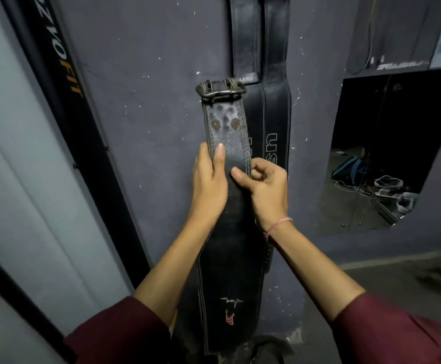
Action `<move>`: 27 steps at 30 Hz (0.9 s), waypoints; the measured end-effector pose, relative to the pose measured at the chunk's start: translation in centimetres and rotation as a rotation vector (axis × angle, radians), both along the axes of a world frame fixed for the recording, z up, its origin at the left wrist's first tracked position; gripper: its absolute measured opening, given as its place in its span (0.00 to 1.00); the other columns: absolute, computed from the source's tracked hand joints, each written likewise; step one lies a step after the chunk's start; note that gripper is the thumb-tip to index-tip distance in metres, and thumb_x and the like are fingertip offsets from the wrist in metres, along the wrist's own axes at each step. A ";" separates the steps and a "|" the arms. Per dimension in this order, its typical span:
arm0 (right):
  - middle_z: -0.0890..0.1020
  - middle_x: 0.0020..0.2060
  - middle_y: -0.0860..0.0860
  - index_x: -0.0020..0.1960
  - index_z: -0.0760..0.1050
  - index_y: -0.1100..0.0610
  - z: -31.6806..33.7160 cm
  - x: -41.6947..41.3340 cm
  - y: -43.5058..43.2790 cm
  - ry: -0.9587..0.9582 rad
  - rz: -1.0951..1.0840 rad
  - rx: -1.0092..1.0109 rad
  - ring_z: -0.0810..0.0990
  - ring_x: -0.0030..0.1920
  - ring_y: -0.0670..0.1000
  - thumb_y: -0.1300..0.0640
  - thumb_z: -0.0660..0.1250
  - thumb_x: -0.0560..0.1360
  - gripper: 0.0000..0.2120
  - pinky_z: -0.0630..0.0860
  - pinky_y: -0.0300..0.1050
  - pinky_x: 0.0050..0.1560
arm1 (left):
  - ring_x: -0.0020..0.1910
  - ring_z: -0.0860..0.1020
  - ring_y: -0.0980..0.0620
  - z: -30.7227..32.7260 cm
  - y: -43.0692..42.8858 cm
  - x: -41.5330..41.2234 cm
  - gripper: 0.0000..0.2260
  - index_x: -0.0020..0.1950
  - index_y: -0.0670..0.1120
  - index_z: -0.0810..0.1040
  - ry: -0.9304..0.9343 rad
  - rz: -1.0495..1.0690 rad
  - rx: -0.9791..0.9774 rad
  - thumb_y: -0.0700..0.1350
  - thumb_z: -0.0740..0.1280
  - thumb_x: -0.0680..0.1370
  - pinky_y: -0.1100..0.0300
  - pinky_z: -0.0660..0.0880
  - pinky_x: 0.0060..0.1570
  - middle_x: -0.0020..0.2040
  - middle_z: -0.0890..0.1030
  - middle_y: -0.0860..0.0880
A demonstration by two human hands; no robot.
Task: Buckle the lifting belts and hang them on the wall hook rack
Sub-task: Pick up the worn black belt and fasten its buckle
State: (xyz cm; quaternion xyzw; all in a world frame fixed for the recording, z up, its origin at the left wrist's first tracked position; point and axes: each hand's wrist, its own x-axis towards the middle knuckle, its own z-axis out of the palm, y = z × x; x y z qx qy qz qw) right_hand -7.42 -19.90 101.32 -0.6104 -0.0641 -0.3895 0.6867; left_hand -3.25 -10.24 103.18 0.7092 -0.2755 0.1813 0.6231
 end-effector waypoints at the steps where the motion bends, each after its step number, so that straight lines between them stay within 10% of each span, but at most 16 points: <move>1: 0.66 0.27 0.54 0.32 0.68 0.62 -0.1 0.1 0.4 -0.001 -0.022 0.018 0.65 0.33 0.49 0.66 0.74 0.71 0.16 0.67 0.45 0.36 | 0.54 0.75 0.53 -0.5 0.3 -0.2 0.14 0.58 0.40 0.70 -0.063 0.031 0.011 0.51 0.55 0.85 0.59 0.71 0.55 0.54 0.76 0.44; 5: 0.65 0.25 0.44 0.30 0.64 0.59 -0.8 0.5 1.4 0.004 -0.066 0.063 0.62 0.29 0.41 0.69 0.72 0.72 0.20 0.61 0.35 0.30 | 0.56 0.72 0.53 -3.5 0.4 -1.7 0.12 0.65 0.38 0.67 -0.199 0.121 0.067 0.42 0.58 0.84 0.65 0.68 0.57 0.58 0.69 0.44; 13: 0.76 0.36 0.59 0.42 0.78 0.63 -1.0 0.2 0.7 -0.022 -0.013 0.107 0.71 0.40 0.54 0.61 0.72 0.72 0.06 0.70 0.53 0.44 | 0.37 0.73 0.43 -8.6 0.9 -3.2 0.17 0.53 0.43 0.66 -0.085 0.102 0.141 0.57 0.50 0.84 0.43 0.71 0.39 0.37 0.72 0.50; 20: 0.74 0.33 0.52 0.40 0.74 0.67 -2.6 -1.7 -0.1 0.006 -0.014 -0.007 0.71 0.37 0.47 0.70 0.70 0.74 0.06 0.70 0.37 0.40 | 0.43 0.75 0.74 -2.4 -0.8 -2.6 0.05 0.54 0.51 0.68 0.133 -0.076 -0.135 0.47 0.54 0.85 0.74 0.68 0.46 0.44 0.75 0.62; 27: 0.84 0.41 0.53 0.48 0.78 0.70 -5.8 -3.7 -0.7 0.096 0.088 -0.006 0.82 0.44 0.48 0.72 0.69 0.73 0.04 0.78 0.38 0.48 | 0.61 0.79 0.37 2.3 -2.2 2.8 0.11 0.59 0.43 0.79 0.330 -0.175 -0.392 0.41 0.64 0.78 0.34 0.72 0.64 0.58 0.83 0.38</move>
